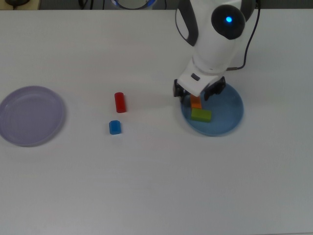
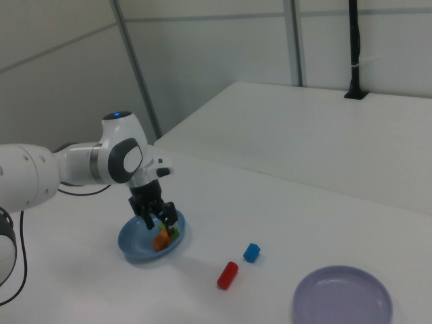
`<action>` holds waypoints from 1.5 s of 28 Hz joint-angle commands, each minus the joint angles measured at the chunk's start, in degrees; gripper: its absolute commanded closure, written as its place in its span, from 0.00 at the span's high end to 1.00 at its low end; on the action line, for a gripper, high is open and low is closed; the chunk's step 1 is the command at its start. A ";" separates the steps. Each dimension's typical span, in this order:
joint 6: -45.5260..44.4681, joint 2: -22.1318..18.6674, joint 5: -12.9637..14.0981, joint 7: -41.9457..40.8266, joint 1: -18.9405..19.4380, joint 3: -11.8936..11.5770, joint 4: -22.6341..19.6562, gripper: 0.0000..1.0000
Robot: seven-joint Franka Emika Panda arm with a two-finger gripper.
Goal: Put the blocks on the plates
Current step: 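Place the orange block on the light blue plate beside the green block, then move the gripper over the blue block and grasp it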
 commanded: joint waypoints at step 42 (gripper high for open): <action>8.73 7.21 -0.54 -24.92 -19.17 -2.33 2.75 0.81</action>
